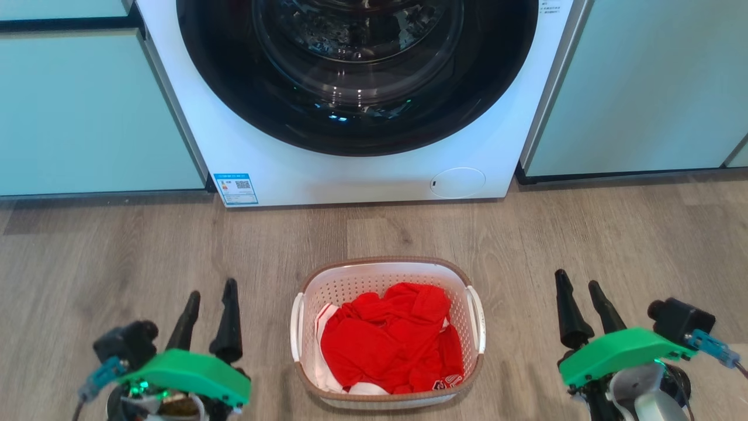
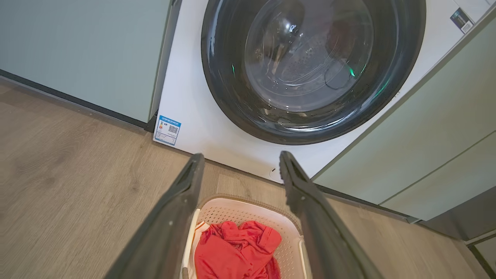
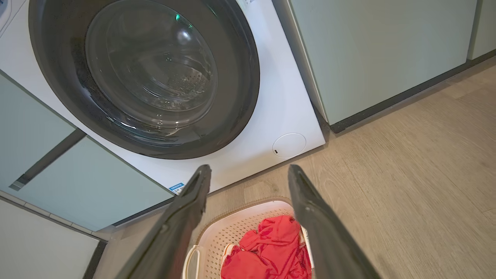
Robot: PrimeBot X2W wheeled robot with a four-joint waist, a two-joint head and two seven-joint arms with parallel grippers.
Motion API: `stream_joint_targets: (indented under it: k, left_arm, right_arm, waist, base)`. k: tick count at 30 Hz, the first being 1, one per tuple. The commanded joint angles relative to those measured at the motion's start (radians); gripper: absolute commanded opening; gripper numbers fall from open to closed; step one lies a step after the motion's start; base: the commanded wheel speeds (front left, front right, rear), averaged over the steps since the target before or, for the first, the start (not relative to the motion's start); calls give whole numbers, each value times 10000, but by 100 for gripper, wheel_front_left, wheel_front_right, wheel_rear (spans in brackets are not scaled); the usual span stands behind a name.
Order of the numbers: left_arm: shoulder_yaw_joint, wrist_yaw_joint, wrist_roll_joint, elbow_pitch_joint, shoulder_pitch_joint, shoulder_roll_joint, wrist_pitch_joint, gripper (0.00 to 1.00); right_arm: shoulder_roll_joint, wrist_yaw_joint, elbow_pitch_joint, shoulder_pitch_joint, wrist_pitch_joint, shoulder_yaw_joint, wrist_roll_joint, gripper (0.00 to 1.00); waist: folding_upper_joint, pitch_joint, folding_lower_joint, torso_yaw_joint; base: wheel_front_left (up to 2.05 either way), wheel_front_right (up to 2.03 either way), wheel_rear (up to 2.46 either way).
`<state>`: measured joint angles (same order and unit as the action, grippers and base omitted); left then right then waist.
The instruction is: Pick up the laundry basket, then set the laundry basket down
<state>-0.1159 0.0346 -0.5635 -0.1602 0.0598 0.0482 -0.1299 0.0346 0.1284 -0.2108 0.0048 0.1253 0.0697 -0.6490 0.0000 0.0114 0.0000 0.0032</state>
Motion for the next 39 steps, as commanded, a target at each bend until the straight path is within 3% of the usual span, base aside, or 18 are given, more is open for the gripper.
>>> stream_joint_targets:
  k: [1, 39]
  left_arm:
    - [180, -44, 315, 387, -208, 105, -128, 100]
    - [-2, -247, 4627, 263, 281, 75, -1212, 100]
  right_arm:
    - [104, 16, 406, -297, 172, 235, 292, 100]
    - [151, 23, 444, -173, 1257, 999, 4478, 100]
  waist:
    - [0, 7, 0, -4]
    - [0, 41, 0, -2]
  base:
    - [0, 0, 0]
    - [0, 0, 0]
